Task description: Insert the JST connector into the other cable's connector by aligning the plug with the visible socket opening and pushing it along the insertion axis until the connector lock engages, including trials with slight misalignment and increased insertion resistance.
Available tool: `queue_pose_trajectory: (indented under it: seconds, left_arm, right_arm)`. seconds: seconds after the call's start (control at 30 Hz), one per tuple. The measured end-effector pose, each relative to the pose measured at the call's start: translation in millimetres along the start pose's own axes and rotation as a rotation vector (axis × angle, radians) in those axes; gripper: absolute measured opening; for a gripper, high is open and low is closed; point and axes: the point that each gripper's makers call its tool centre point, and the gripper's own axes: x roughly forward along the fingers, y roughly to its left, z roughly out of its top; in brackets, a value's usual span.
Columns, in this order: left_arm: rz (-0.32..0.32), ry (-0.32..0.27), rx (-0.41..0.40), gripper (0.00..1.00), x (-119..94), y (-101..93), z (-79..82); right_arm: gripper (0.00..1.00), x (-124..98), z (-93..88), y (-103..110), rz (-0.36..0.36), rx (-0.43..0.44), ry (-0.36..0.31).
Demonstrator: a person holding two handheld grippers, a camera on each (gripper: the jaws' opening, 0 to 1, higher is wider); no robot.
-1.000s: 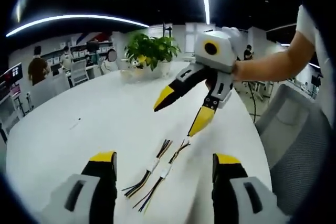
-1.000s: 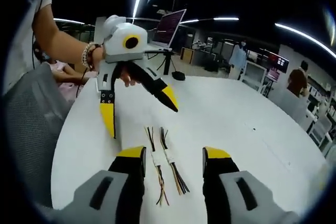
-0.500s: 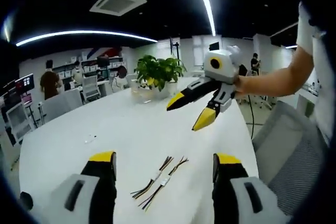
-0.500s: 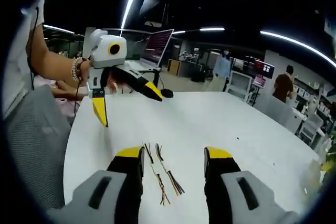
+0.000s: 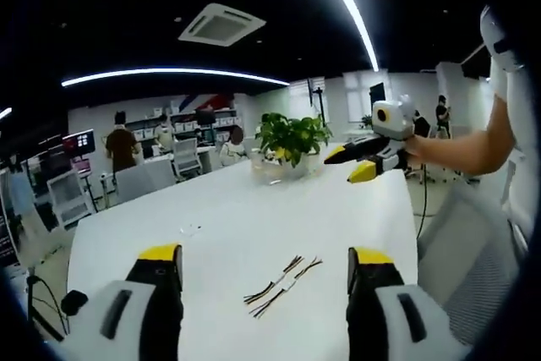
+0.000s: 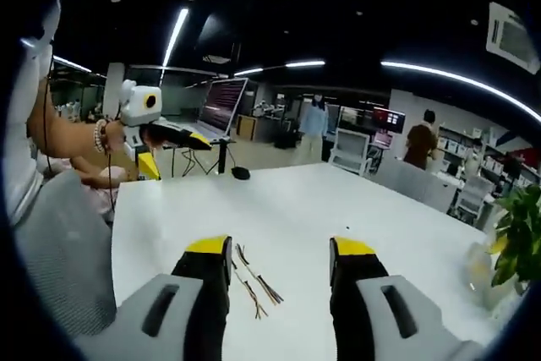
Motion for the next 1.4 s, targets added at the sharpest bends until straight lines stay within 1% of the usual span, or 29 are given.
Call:
queue_pose_trajectory:
  seconds: [0.07, 0.1, 0.13, 0.2, 0.27, 0.3, 0.4, 0.47, 0.63, 0.7, 0.73, 0.8, 0.9, 1.0, 1.13, 1.2, 1.27, 1.4]
  left_arm:
    - [0.025, 0.011, -0.019, 0.80, -10.5, 2.8, -1.8]
    - [0.029, -0.002, -0.020, 0.81, -14.6, 2.8, -0.1]
    - [0.049, -0.021, -0.023, 0.81, -20.8, 4.4, 2.9]
    - [0.068, -0.021, -0.030, 0.81, -27.0, 6.2, 2.9]
    - [0.109, -0.016, -0.054, 0.84, -38.3, 10.5, -0.2]
    - [0.124, -0.024, -0.058, 0.85, -42.3, 11.6, -0.2]
    - [0.144, -0.027, -0.069, 0.86, -54.2, 11.7, -4.4]
    - [0.169, -0.019, -0.071, 0.87, -61.9, 13.2, -8.3]
    - [0.207, -0.041, -0.094, 0.87, -78.2, 11.3, -9.3]
    - [0.217, -0.050, -0.098, 0.88, -82.2, 10.6, -9.3]
    - [0.218, -0.050, -0.100, 0.88, -83.9, 9.8, -10.0]
    - [0.242, -0.040, -0.113, 0.88, -89.2, 10.5, -13.0]
    - [0.256, -0.049, -0.111, 0.88, -95.9, 7.5, -13.6]
    - [0.270, -0.060, -0.146, 0.88, -100.9, 3.7, -17.7]
    - [0.271, -0.040, -0.157, 0.88, -104.2, -3.7, -25.4]
    - [0.274, -0.033, -0.161, 0.88, -106.0, -5.8, -29.3]
    - [0.281, -0.030, -0.176, 0.88, -108.6, -8.2, -34.1]
    - [0.284, -0.023, -0.195, 0.89, -111.3, -14.3, -40.8]
  right_arm:
    - [0.45, -9.4, 2.9, -1.2, -0.016, 0.019, -0.020]
    - [0.45, -12.9, 3.5, -1.7, -0.024, 0.024, -0.025]
    - [0.45, -18.3, 3.9, -2.3, -0.036, 0.027, -0.028]
    - [0.45, -26.5, 4.8, -2.6, -0.053, 0.035, -0.036]
    - [0.46, -32.7, 5.9, -2.2, -0.059, 0.047, -0.048]
    - [0.46, -37.1, 5.9, -3.5, -0.077, 0.057, -0.050]
    - [0.46, -46.0, 7.2, -3.3, -0.096, 0.056, -0.061]
    - [0.46, -52.5, 8.0, -3.2, -0.104, 0.066, -0.066]
    - [0.46, -67.1, 7.1, -0.1, -0.131, 0.069, -0.068]
    - [0.47, -71.4, 7.1, 1.3, -0.135, 0.068, -0.075]
    - [0.47, -74.4, 6.6, 1.8, -0.140, 0.078, -0.073]
    - [0.48, -80.0, 5.9, 2.9, -0.152, 0.086, -0.078]
    - [0.48, -86.3, 2.9, 6.6, -0.157, 0.104, -0.076]
    - [0.48, -91.2, -2.3, 9.4, -0.170, 0.113, -0.070]
    - [0.48, -95.9, -11.4, 14.6, -0.195, 0.137, -0.069]
    - [0.48, -96.9, -15.6, 18.2, -0.196, 0.151, -0.067]
    - [0.48, -97.5, -19.6, 24.9, -0.177, 0.170, -0.069]
    - [0.48, -100.2, -26.4, 30.8, -0.183, 0.175, -0.051]
